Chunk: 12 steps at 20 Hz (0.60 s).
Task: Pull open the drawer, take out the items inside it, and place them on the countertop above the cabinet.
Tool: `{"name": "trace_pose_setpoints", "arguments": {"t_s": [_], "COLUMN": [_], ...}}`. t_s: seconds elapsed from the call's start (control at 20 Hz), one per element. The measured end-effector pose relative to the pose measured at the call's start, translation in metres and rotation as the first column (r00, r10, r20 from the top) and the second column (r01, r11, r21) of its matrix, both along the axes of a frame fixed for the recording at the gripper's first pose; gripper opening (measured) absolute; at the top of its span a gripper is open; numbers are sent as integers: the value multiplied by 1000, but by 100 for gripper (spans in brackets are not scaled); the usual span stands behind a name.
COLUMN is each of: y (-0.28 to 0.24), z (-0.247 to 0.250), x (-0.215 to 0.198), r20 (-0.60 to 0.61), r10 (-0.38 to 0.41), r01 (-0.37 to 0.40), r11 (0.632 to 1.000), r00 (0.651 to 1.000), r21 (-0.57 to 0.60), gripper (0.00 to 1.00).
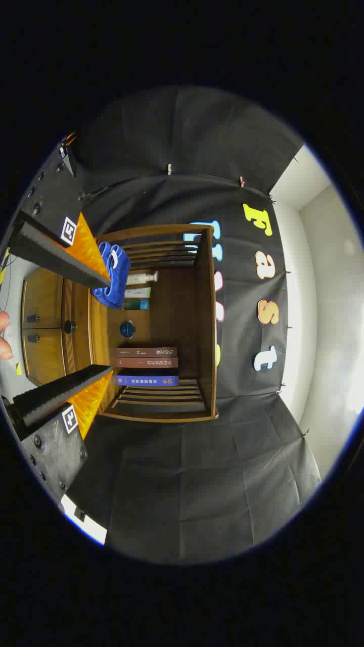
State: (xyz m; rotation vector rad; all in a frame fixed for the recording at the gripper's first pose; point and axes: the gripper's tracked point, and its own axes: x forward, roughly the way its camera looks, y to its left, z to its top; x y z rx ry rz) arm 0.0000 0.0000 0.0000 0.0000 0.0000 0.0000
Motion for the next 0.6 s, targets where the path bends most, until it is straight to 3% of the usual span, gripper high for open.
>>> {"name": "trace_pose_setpoints", "arguments": {"t_s": [0.6], "y": [-5], "z": [2], "x": [-2], "r20": [4], "r10": [-6], "r01": [6], "r11": [1000], "r00": [1000], "r21": [1], "gripper": [98]}}
